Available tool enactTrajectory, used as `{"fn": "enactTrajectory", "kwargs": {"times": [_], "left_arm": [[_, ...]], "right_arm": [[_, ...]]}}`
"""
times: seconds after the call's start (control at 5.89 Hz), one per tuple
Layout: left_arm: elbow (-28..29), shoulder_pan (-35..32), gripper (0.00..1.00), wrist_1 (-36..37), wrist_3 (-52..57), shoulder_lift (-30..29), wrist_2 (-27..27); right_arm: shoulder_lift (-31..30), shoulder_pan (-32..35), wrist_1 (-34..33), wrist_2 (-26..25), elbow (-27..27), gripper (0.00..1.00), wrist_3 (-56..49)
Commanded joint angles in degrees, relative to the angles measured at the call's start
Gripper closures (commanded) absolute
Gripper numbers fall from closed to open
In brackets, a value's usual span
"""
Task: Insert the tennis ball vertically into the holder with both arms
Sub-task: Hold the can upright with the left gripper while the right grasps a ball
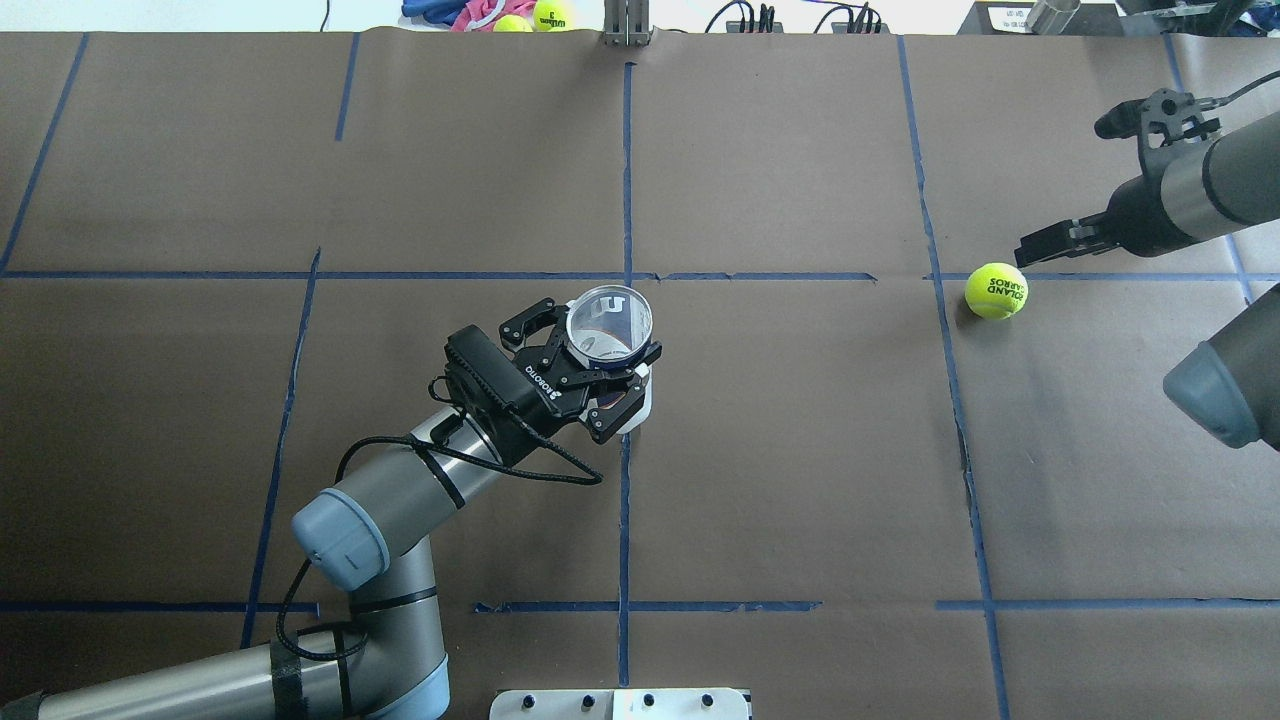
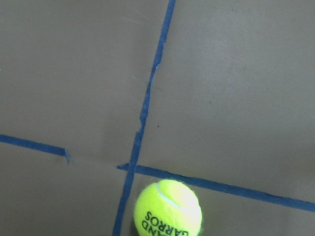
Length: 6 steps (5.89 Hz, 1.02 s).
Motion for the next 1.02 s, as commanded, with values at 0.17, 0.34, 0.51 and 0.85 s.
{"fn": "enactTrajectory", "kwargs": {"times": [0.17, 0.34, 0.51, 0.85], "left_arm": [[-0.7, -0.3, 0.22, 0.0, 2.6, 0.1, 0.0], [-0.7, -0.3, 0.22, 0.0, 2.8, 0.0, 0.0], [-0.8, -0.3, 0.22, 0.0, 2.8, 0.1, 0.0], [-1.1, -0.3, 0.21, 0.0, 2.8, 0.1, 0.0]], "right_arm": [[0.5, -6.2, 0.5, -7.8, -1.8, 0.0, 2.0], [0.6, -7.6, 0.5, -8.7, -2.8, 0.0, 1.9], [0.7, -8.4, 0.5, -9.4, -3.3, 0.0, 1.6], [2.2, -8.9, 0.6, -11.9, -6.3, 0.0, 0.8]]}}
